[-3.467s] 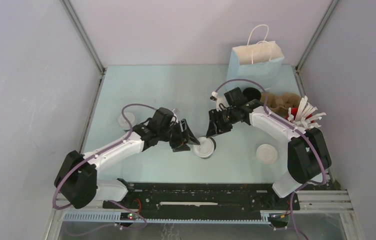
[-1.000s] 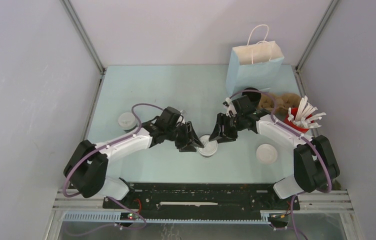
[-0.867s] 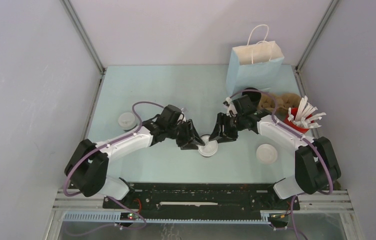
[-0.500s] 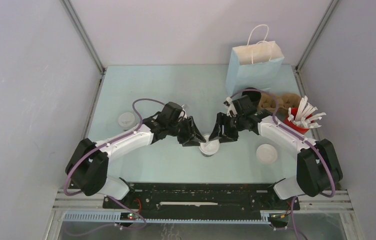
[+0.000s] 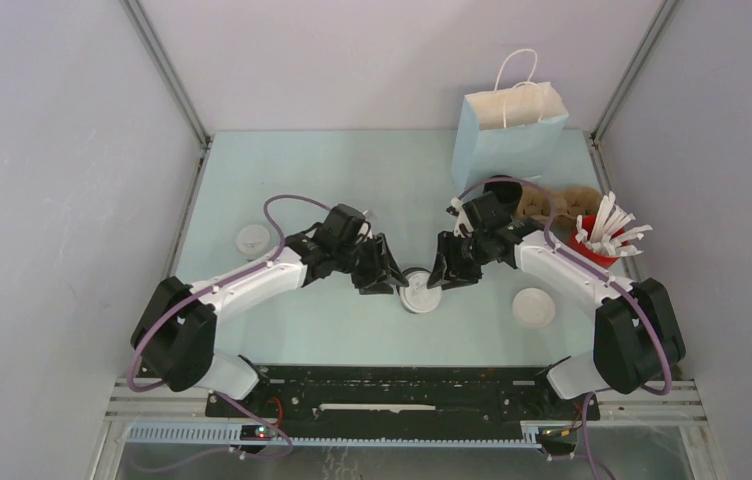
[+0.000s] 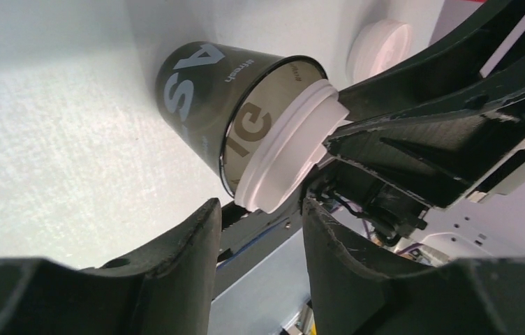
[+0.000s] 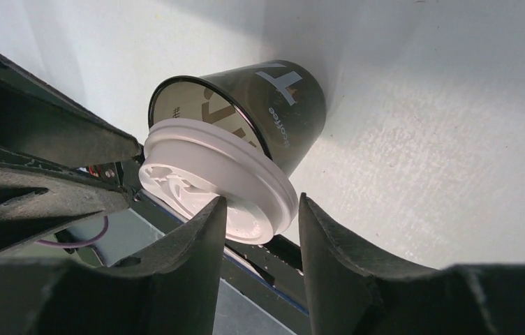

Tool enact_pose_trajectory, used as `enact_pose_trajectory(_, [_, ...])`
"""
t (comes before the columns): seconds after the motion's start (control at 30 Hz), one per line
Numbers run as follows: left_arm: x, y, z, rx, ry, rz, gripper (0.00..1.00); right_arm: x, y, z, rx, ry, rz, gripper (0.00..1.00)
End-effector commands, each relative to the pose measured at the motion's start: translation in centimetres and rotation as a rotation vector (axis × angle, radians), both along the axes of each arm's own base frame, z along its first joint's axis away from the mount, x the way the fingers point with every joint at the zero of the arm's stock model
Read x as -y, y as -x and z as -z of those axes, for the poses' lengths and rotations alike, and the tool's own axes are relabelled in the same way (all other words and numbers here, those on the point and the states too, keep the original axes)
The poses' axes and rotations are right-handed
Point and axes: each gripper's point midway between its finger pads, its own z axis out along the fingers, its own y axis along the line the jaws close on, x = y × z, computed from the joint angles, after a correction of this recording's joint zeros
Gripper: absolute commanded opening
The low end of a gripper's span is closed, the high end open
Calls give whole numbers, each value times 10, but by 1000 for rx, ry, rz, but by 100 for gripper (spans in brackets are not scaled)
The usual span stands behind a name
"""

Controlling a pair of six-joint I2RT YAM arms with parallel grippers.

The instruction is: Pack the takeout coffee

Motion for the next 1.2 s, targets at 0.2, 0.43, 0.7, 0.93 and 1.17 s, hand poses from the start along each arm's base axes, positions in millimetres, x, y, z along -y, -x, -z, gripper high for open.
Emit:
enact_pose_trajectory(0.2, [-10, -16, -16, 151, -92, 51, 77, -8, -12, -25, 85, -4, -17, 45])
enact_pose_trajectory(0.43, [12, -27, -22, 198, -33, 131, 91, -13, -16, -25, 63, -15, 6, 44])
enact_pose_trajectory(0.7, [16, -28, -11, 190, -50, 187, 88, -13, -23, -22, 59, 4, 23, 40])
enact_pose_trajectory(0.93, [15, -28, -6, 190, -64, 197, 74, -19, -28, -27, 38, -21, 66, 41])
enact_pose_trajectory(1.17, [16, -30, -8, 196, -55, 182, 61, -23, -32, -27, 20, -31, 93, 41])
